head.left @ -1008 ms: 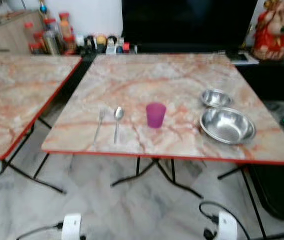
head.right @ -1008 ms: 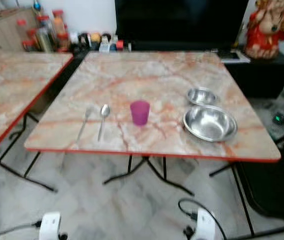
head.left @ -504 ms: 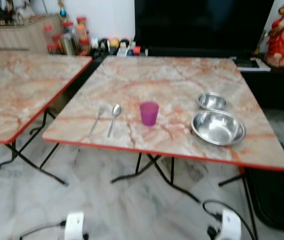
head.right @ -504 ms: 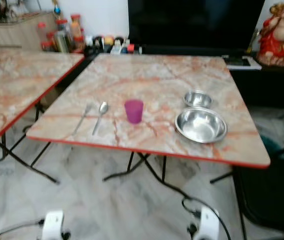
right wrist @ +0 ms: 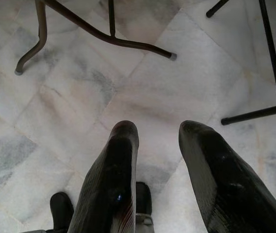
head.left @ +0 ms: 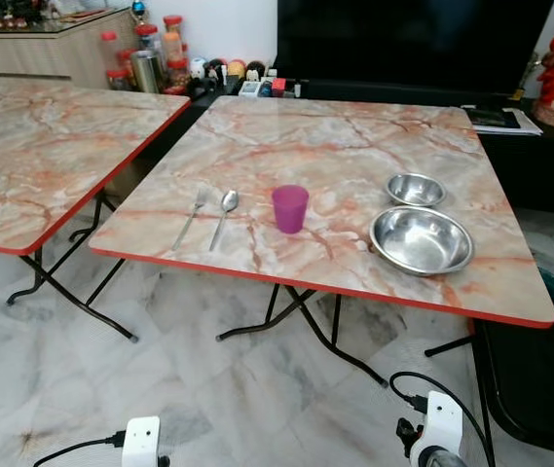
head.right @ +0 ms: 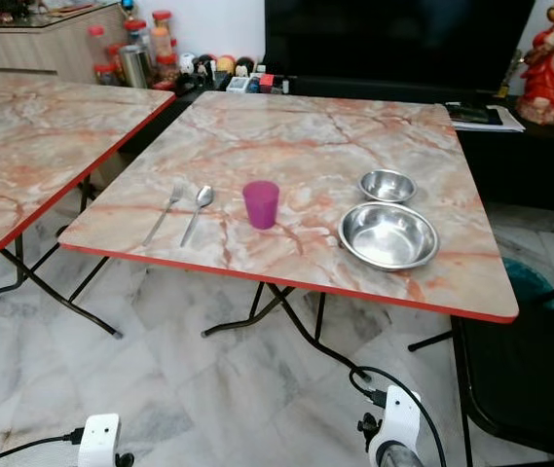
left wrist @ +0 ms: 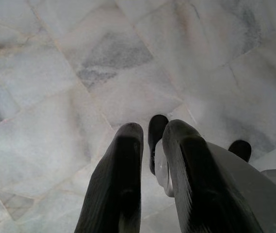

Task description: Setting the table

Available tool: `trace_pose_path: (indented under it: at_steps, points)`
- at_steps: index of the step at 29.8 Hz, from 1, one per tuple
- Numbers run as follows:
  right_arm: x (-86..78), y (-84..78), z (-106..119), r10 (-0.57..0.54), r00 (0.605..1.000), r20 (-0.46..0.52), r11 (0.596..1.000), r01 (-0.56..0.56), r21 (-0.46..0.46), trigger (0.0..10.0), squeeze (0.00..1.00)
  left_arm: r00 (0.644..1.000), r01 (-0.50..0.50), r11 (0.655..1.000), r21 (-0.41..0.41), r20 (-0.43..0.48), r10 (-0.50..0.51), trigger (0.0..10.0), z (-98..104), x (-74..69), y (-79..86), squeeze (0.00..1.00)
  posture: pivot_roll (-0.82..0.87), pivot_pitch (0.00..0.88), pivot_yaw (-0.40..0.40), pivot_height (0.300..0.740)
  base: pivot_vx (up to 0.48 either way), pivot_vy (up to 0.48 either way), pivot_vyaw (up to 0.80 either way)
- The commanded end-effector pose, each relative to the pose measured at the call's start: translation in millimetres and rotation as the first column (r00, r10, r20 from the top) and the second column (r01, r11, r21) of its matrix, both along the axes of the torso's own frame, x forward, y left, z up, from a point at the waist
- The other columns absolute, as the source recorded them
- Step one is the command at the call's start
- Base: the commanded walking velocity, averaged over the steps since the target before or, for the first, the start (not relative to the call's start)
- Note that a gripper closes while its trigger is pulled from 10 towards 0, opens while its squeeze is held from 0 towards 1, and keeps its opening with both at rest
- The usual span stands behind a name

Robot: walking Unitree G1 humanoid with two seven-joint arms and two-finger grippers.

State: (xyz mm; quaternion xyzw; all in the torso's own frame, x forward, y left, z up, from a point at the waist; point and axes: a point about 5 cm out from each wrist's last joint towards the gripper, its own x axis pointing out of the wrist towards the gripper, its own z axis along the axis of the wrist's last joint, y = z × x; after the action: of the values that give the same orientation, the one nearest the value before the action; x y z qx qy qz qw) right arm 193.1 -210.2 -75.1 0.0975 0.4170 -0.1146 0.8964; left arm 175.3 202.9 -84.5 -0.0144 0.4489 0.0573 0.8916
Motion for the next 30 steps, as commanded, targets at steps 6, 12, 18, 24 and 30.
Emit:
trace_pose_path:
  at_steps: [6,12,18,24,30]
  points:
    - [14.6,-5.5,10.3,0.013,0.997,0.072,0.998,-0.008,-0.065,10.0,0.00,1.000,0.012,1.000,0.008,-0.016,-0.012,10.0,0.2,-2.1,7.7,0.00,-0.04,0.000,0.020,0.728,0.000,0.000,0.00]
    - [-6.9,-25.6,3.2,-0.096,0.995,-0.004,0.981,0.094,-0.168,10.0,0.00,1.000,0.018,1.000,0.016,-0.011,-0.018,10.0,2.7,1.6,12.6,0.00,-0.05,0.000,0.033,0.728,0.000,0.000,0.00]
    - [-14.5,-53.9,11.9,-0.353,0.930,0.098,0.901,0.367,-0.232,10.0,0.00,0.999,0.042,0.999,0.020,-0.002,-0.042,10.0,5.0,6.8,11.7,0.00,-0.06,0.000,0.051,0.728,0.000,0.000,0.00]
    - [6.3,-73.3,41.9,-0.435,0.851,0.293,0.774,0.520,-0.362,10.0,0.00,0.999,0.048,0.999,0.018,0.000,-0.048,10.0,5.1,7.1,11.1,0.00,-0.06,0.000,0.049,0.728,0.000,0.000,0.00]
    - [27.3,-79.1,73.6,-0.374,0.808,0.456,0.695,0.570,-0.439,10.0,0.00,0.999,0.046,0.999,0.014,0.001,-0.046,10.0,4.9,6.4,11.3,0.00,-0.06,0.000,0.048,0.728,0.000,0.000,0.00]
